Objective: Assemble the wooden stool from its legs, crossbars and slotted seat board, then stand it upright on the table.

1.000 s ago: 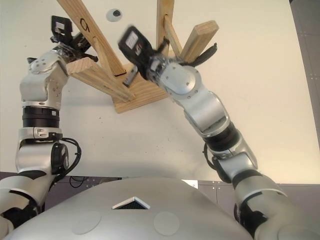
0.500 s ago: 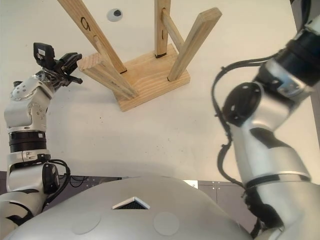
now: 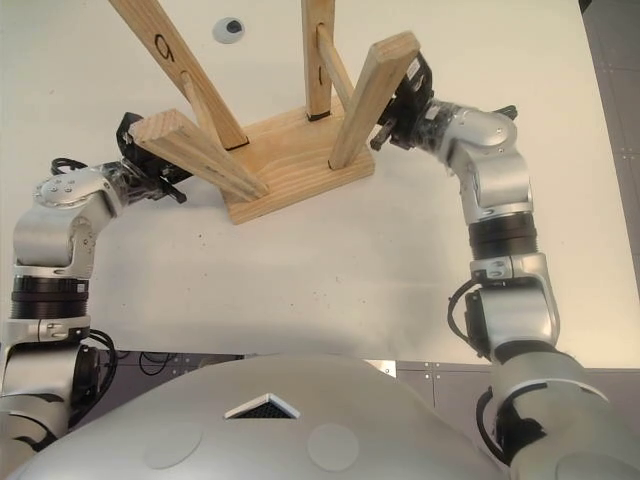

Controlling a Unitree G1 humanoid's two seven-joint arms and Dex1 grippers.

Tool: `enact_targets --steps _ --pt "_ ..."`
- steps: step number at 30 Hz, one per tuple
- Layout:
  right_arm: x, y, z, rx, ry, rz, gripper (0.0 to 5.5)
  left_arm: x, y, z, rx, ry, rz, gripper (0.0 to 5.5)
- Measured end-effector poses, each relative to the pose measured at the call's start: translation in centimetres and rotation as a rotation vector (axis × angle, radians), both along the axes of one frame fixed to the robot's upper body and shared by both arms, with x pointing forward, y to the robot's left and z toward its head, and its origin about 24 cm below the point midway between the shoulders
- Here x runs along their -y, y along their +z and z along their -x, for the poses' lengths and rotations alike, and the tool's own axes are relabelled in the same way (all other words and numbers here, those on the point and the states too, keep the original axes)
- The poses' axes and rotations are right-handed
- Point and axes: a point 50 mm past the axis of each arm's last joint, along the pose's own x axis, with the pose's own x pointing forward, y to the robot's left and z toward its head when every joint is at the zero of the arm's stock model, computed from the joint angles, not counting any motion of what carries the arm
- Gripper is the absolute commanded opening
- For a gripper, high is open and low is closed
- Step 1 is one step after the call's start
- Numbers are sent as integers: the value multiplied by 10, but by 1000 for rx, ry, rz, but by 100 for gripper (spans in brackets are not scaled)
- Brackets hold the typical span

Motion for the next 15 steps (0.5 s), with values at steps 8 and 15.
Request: enact_targets --steps 8,15 --pt "-5 -28 47 -167 205 159 0 -14 -12 -7 -27 82 -49 144" --pt "-8 -30 52 -173 205 175 0 -16 -15 -8 -13 103 -70 144"
